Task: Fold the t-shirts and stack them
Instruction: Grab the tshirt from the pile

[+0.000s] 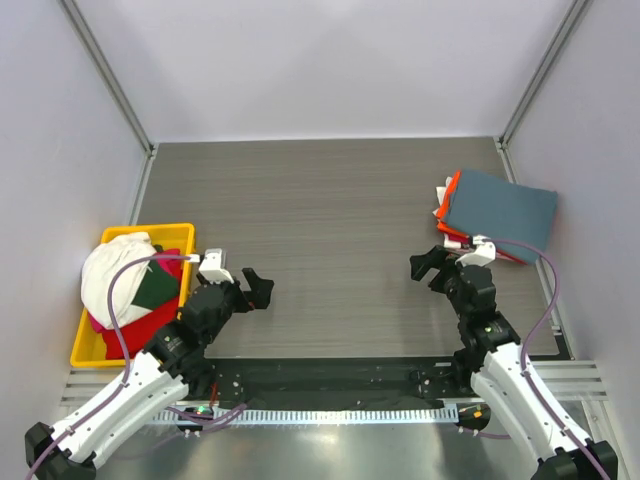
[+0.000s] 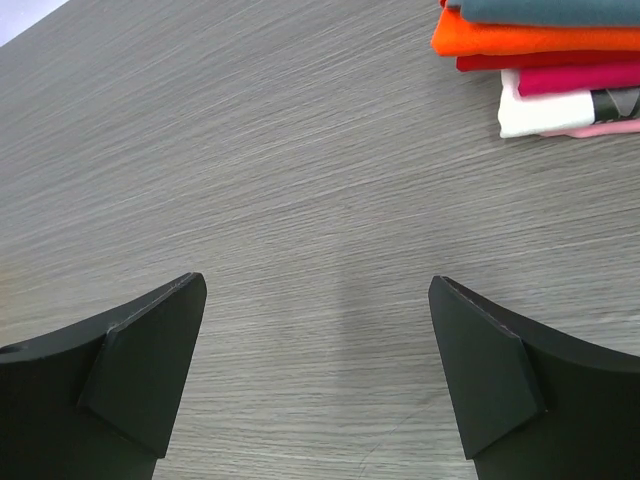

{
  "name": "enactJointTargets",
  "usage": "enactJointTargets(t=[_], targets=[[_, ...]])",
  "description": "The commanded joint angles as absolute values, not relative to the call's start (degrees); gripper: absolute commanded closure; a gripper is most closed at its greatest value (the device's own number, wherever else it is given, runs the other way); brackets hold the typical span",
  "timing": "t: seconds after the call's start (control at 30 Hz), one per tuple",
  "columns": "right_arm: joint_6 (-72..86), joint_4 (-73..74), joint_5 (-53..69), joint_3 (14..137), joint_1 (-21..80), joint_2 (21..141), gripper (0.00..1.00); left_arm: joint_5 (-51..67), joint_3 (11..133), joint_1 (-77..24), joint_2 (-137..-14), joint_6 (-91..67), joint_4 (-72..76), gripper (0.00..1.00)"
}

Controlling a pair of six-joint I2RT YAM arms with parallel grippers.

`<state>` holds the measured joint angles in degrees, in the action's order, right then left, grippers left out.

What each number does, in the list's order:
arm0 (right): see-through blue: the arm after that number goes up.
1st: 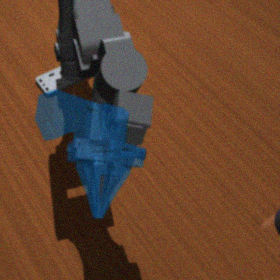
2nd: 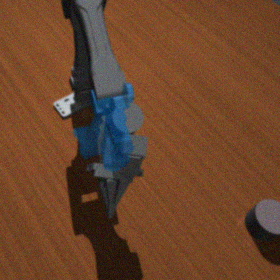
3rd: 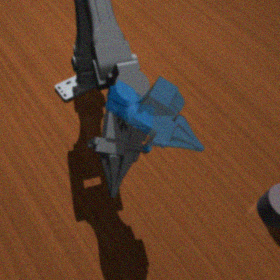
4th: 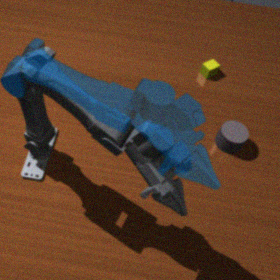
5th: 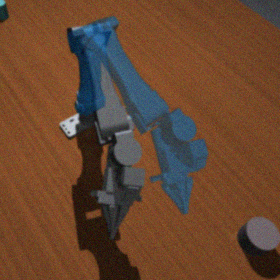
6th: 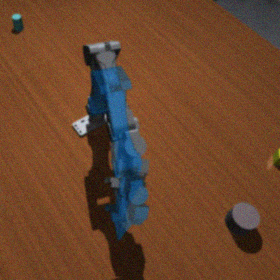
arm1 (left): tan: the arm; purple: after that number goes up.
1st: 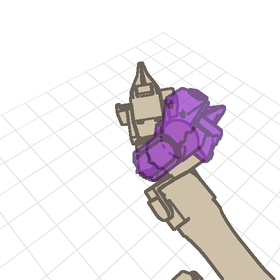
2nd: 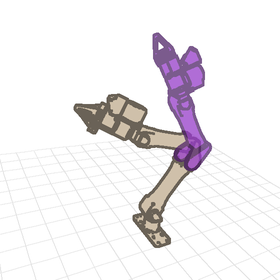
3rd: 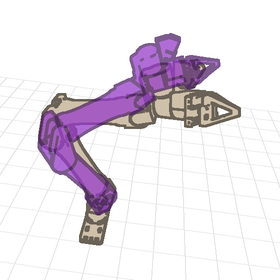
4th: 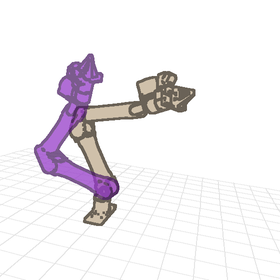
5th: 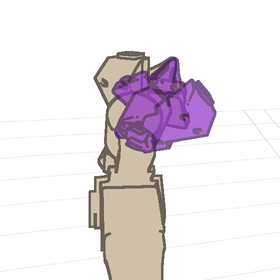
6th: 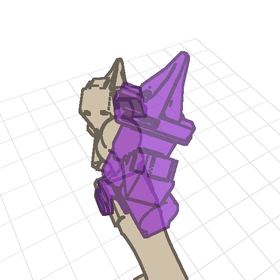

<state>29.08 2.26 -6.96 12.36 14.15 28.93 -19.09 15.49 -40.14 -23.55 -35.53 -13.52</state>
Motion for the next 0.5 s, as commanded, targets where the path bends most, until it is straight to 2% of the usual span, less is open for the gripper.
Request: enactJointTargets(t=[0.0, 0.13, 0.27, 0.37, 0.47], targets=[[29.97, -1.58, -7.73, 12.83, 14.41, 29.0, 0.0, -20.56, 15.21, -40.17, -23.38, -35.6, -11.16, 0.0], [30.5, -1.49, -8.88, 13.09, 14.41, 30.06, 0.0, -22.76, 16.08, -40.17, -23.82, -36.55, -12.48, 0.0], [30.76, -1.58, -9.06, 14.15, 14.41, 34.44, 0.0, -31.18, 18.53, -40.08, -24.52, -44.08, -20.52, 0.0], [30.67, -1.58, -8.44, 14.94, 14.41, 36.21, 0.0, -35.24, 30.03, -39.81, -29.34, -51.13, -35.18, 0.0], [30.76, -1.84, -8.17, 14.94, 14.41, 36.56, 0.0, -41.37, 43.56, -39.38, -37.42, -49.5, -45.57, 0.0]])
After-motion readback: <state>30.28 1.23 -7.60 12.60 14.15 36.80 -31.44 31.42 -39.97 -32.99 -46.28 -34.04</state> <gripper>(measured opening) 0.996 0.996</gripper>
